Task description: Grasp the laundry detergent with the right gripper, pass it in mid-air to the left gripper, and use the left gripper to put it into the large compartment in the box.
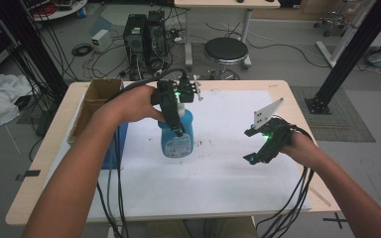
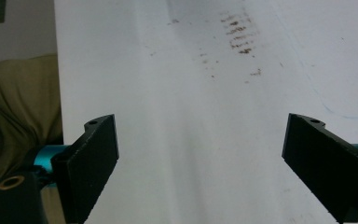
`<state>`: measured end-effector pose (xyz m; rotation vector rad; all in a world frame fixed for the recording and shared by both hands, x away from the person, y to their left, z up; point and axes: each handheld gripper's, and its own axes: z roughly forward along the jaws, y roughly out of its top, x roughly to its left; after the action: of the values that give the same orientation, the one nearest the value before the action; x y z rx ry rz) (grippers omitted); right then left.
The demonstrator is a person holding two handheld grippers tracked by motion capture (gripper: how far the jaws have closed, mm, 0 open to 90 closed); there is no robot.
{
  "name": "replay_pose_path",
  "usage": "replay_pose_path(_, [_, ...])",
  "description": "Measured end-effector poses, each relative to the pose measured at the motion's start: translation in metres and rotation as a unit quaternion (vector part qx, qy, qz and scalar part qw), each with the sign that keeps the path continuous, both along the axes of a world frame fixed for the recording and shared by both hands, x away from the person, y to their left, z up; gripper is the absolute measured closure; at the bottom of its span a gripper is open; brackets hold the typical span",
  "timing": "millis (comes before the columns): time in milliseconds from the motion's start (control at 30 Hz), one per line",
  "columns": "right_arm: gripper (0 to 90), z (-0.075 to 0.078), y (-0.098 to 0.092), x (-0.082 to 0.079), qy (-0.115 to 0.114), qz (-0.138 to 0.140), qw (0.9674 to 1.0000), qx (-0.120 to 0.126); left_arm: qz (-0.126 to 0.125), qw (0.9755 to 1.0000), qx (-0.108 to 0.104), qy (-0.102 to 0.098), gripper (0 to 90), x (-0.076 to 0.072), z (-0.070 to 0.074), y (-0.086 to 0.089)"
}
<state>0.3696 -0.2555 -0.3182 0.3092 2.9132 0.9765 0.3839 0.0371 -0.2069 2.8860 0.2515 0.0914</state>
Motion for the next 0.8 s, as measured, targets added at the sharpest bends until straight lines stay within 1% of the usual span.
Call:
replay_pose_path(67, [9.6,0.002,-0.004,0.000,-0.004,-0.007,1.0000,-0.005,0.003,1.0000,0.002,-0.001,37.9,0.001,0.001,0.001])
replay_pose_path(100, [1.3,0.002,-0.006,0.000,-0.005,-0.009,0.9999,-0.009,0.005,1.0000,0.003,-0.002,37.9,0.002,0.001,0.003])
replay_pose_path(133, [1.3,0.002,-0.006,0.000,-0.005,-0.009,0.9999,-0.009,0.008,1.0000,0.002,-0.002,37.9,0.002,0.002,0.004])
replay_pose_path(167, [0.6,0.003,-0.010,0.001,-0.002,-0.020,0.9996,-0.020,0.012,0.9999,0.001,-0.003,37.9,0.003,0.002,0.005])
replay_pose_path(200, [0.6,0.003,-0.010,0.001,-0.002,-0.020,0.9996,-0.020,0.016,0.9999,0.002,-0.004,37.9,0.004,0.003,0.007])
replay_pose_path(233, [0.6,0.005,-0.016,0.001,-0.006,-0.016,0.9996,-0.023,0.022,0.9997,0.004,-0.010,37.9,0.005,0.006,0.009])
replay_pose_path(267, [0.6,0.005,-0.016,0.001,-0.006,-0.016,0.9996,-0.023,0.022,0.9997,0.004,-0.010,37.9,0.005,0.006,0.009])
replay_pose_path(300, [0.6,0.005,-0.019,0.001,-0.007,-0.018,0.9995,-0.024,0.027,0.9995,0.001,-0.013,37.9,0.005,0.007,0.011])
replay_pose_path(333, [0.7,0.007,-0.024,0.003,0.015,-0.023,0.9992,-0.031,0.036,0.9992,0.001,-0.018,37.9,0.007,0.010,0.014])
replay_pose_path(367, [0.7,0.007,-0.027,0.004,0.016,-0.033,0.9988,-0.032,0.039,0.9990,0.001,-0.020,37.9,0.008,0.013,0.016])
replay_pose_path(400, [0.8,0.009,-0.031,0.004,0.013,-0.047,0.9984,-0.030,0.047,0.9986,-0.003,-0.022,37.9,0.008,0.015,0.018])
replay_pose_path(433, [0.8,0.010,-0.034,0.005,0.012,-0.056,0.9980,-0.028,0.047,0.9986,-0.003,-0.022,37.9,0.008,0.015,0.018])
replay_pose_path(467, [0.8,0.010,-0.034,0.005,0.012,-0.056,0.9980,-0.028,0.051,0.9984,-0.004,-0.025,37.9,0.009,0.018,0.020])
replay_pose_path(500, [0.8,0.013,-0.040,0.007,0.018,-0.064,0.9972,-0.033,0.061,0.9977,-0.006,-0.028,37.9,0.010,0.024,0.025])
replay_pose_path(533, [0.8,0.014,-0.043,0.007,0.021,-0.064,0.9970,-0.038,0.061,0.9977,-0.006,-0.028,37.9,0.010,0.024,0.025])
replay_pose_path(567, [0.8,0.015,-0.045,0.007,0.018,-0.065,0.9969,-0.041,0.072,0.9968,-0.010,-0.031,37.9,0.011,0.030,0.031])
replay_pose_path(600, [0.8,0.016,-0.047,0.007,0.014,-0.066,0.9967,-0.046,0.072,0.9968,-0.010,-0.031,37.9,0.011,0.030,0.031])
replay_pose_path(633, [0.8,0.018,-0.049,0.007,0.014,-0.066,0.9965,-0.049,0.082,0.9960,-0.012,-0.032,37.9,0.011,0.037,0.036])
replay_pose_path(667, [0.8,0.018,-0.049,0.007,0.014,-0.066,0.9965,-0.049,0.082,0.9960,-0.012,-0.032,37.9,0.011,0.037,0.036])
replay_pose_path(733, [0.8,0.019,-0.052,0.006,0.015,-0.060,0.9965,-0.055,0.088,0.9955,-0.013,-0.033,37.9,0.011,0.045,0.042])
replay_pose_path(767, [0.8,0.020,-0.054,0.006,0.013,-0.061,0.9963,-0.059,0.093,0.9950,-0.013,-0.033,37.9,0.011,0.048,0.045])
replay_pose_path(800, [0.8,0.021,-0.056,0.006,0.010,-0.067,0.9958,-0.062,0.095,0.9949,-0.010,-0.034,37.9,0.010,0.051,0.047])
